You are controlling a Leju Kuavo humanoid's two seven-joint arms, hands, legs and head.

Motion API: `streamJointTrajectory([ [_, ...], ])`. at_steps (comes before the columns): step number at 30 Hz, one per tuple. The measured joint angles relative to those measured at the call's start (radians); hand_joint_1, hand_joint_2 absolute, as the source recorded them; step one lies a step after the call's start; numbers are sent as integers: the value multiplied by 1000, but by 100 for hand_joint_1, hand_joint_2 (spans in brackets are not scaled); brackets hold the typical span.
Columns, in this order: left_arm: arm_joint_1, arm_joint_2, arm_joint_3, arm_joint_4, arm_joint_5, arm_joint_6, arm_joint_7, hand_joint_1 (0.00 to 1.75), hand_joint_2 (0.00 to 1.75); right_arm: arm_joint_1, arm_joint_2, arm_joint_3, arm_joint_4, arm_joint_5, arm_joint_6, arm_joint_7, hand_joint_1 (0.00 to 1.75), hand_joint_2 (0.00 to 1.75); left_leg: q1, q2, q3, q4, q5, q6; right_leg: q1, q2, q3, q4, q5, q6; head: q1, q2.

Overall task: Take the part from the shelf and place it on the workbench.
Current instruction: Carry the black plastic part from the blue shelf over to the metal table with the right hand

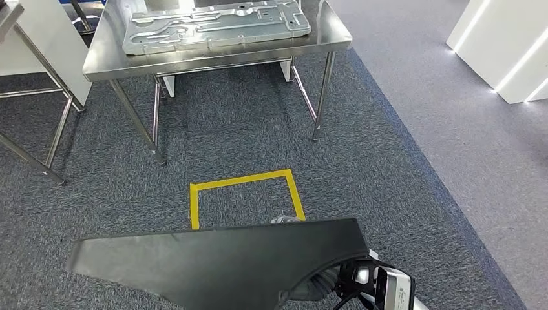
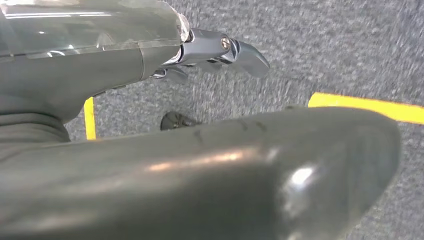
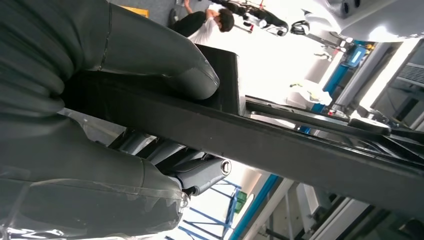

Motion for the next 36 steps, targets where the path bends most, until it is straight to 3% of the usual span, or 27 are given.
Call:
streamJointTrajectory([
  [3,-1,2,0,0,0,-1,-4,0,0,1,-1,0,-2,1,-3,0,175,175,-3,-1,16,-19,-11,14,-4,1,0,13,-1,17,0,0],
  [5,-1,3,0,0,-1,-2,-4,0,0,-1,-2,0,-6,0,-6,0,175,175,1,0,36,-29,-16,25,-6,-7,-26,70,-11,28,3,0],
  [9,-1,3,0,0,-1,-4,-5,0,0,4,-4,0,-8,0,-10,-1,175,175,3,1,67,-34,-41,30,-19,-16,-178,274,-74,49,5,0],
  [10,0,3,0,0,-1,-4,-5,0,0,6,-5,0,-8,0,-11,0,175,175,4,1,77,-34,-49,28,-22,-18,-198,279,-66,52,5,0],
  [11,0,3,0,0,-1,-4,-5,0,0,6,-6,0,-8,0,-11,0,175,175,5,1,89,-34,-57,25,-25,-20,-199,250,-39,53,6,0],
  [12,1,3,0,0,-1,-4,-5,0,0,6,-6,-1,-8,0,-11,0,175,175,6,1,102,-34,-67,22,-26,-23,-184,190,8,54,6,0],
  [13,0,3,0,0,-1,-4,-5,0,0,6,-6,-1,-8,1,-11,0,175,175,7,2,113,-35,-76,17,-27,-28,-164,123,56,53,6,0],
  [15,-1,3,0,0,-1,-4,-5,0,0,6,-7,-1,-8,0,-12,0,175,175,7,3,126,-38,-92,4,-22,-36,-139,37,98,43,7,0],
  [18,-2,2,0,0,-1,-4,-6,0,0,6,-9,-2,-8,0,-12,0,175,175,7,8,141,-37,-100,-18,-17,-30,-127,20,92,18,6,0],
  [20,-3,2,0,0,-1,-5,-6,0,0,5,-9,-2,-9,-2,-12,0,175,175,10,8,135,4,-111,-25,-17,-25,-106,15,83,3,4,0],
  [21,-5,2,0,0,-1,-6,-6,0,0,5,-9,-2,-10,-2,-12,0,175,175,12,8,111,51,-126,-26,-16,-24,-96,14,78,-3,3,0],
  [23,-5,2,0,0,-1,-7,-6,0,0,6,-10,-2,-10,-3,-13,0,175,175,11,7,31,177,-175,-27,-10,-22,-82,14,64,-12,0,0],
  [25,-1,2,0,0,-2,-7,-6,0,0,10,-10,-2,-10,-3,-14,0,175,175,10,7,-37,242,-206,-24,-3,-17,-65,14,48,-17,0,0],
  [26,1,2,0,0,-2,-7,-6,0,0,11,-10,-2,-10,-2,-14,0,175,175,9,6,-48,226,-192,-19,1,-15,-54,14,40,-18,0,0],
  [29,3,5,0,0,-3,-8,-6,0,0,13,-10,-3,-10,-1,-14,0,175,175,-6,4,-21,61,-59,8,10,-12,-20,12,15,-18,1,0],
  [30,2,7,0,0,-3,-8,-7,0,0,14,-10,-3,-10,-1,-15,0,175,175,-12,0,-12,22,-32,15,10,-10,-13,12,9,-14,2,0],
  [31,3,9,0,0,-4,-9,-7,0,0,15,-10,-4,-10,0,-15,0,175,175,-17,-3,-6,0,-17,21,8,-9,-8,12,5,-10,1,0],
  [34,1,12,0,0,-5,-10,-8,0,0,17,-10,-5,-11,2,-15,0,175,175,-18,-7,22,-25,-9,34,5,-8,0,35,7,8,1,0],
  [36,-2,12,-1,0,-7,-11,-8,0,0,16,-10,-7,-11,4,-16,0,175,175,-12,-6,48,-37,-10,39,4,-11,-26,92,-15,22,3,0],
])
